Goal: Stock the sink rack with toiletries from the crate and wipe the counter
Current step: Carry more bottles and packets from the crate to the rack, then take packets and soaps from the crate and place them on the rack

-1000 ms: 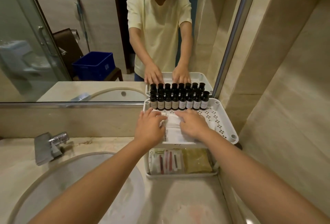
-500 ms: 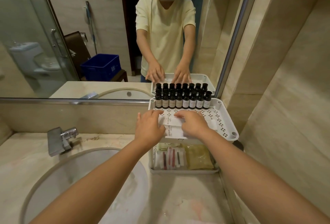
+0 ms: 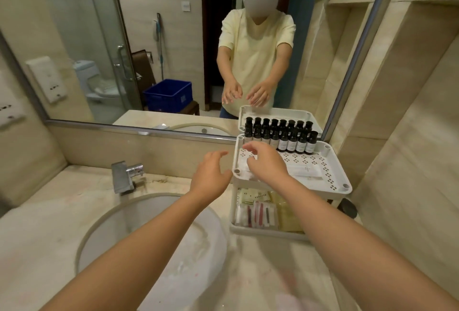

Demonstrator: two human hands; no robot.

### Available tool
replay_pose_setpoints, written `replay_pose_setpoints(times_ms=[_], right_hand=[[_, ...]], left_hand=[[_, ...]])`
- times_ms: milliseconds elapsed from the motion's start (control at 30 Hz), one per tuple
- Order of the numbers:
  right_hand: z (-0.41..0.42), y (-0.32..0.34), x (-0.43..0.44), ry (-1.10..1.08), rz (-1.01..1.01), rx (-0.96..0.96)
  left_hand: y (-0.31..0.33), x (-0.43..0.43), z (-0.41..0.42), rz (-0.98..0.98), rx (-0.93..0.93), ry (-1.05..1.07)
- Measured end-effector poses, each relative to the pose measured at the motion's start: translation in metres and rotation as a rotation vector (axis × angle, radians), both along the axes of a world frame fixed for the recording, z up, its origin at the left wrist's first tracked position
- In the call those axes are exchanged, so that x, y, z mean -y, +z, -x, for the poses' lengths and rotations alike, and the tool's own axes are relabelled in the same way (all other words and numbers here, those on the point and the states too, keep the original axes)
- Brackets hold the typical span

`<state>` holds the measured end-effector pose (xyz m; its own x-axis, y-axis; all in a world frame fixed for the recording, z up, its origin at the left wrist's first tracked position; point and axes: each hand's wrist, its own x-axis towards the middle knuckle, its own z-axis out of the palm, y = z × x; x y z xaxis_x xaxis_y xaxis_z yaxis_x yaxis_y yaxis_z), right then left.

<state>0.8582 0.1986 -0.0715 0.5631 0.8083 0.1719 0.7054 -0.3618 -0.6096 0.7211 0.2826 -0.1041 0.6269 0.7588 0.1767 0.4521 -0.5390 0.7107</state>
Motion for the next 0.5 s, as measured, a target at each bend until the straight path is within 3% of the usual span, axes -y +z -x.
replay_pose_setpoints(times_ms=[267, 500], right_hand=[[0.119, 0.001, -0.047, 0.16, -0.158, -0.099], [0.262, -0.011, -0.064, 0.47, 0.053, -0.144]], left_hand=[[0.005, -0.011, 0.128, 0.129, 0.136, 0.241], [0.001, 0.003, 0.295, 0.212, 0.129, 0.48]])
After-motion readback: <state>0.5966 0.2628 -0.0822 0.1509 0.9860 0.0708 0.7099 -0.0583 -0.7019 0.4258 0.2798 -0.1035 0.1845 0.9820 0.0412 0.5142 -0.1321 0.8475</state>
